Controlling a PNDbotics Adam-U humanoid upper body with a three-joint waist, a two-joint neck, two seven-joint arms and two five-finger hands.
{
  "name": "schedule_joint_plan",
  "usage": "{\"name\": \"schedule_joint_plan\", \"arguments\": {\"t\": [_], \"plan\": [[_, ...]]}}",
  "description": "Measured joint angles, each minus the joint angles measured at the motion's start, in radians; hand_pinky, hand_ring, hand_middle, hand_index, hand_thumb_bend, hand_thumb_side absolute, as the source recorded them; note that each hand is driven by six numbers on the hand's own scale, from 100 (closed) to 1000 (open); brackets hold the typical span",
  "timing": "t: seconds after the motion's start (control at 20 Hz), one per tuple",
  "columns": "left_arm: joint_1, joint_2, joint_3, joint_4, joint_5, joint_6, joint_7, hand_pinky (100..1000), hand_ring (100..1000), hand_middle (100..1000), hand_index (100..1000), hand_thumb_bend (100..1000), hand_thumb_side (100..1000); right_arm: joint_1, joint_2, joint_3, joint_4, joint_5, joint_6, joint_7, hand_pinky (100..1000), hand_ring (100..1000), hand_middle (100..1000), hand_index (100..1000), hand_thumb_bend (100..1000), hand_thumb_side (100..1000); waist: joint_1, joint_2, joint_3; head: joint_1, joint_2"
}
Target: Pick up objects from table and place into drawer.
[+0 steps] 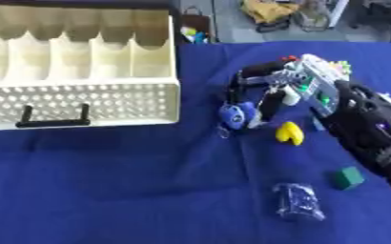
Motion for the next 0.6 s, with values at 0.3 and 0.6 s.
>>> {"name": "schedule_joint_plan", "arguments": {"t": [0.3,0.6], "plan": [[-0.001,0.000,0.002,0.000,-0.001,0.003,0.003,562,711,627,776,557,1000,0.000,0.000,-0.006,0.004,-0.001,0.012,-0.017,662,763,502,650,534,285,-0.001,0.002,0.001,-0.006,0.000],[-0.001,-0.009,0.003,0.000,-0.001,0.004,0.004,561,709,625,774,562,1000,0.002,0.002,-0.015,0.009,-0.005,0.034,-0.061,608,735,483,629,342,288,0.000,0.007,0.005,-0.015,0.000]]}}
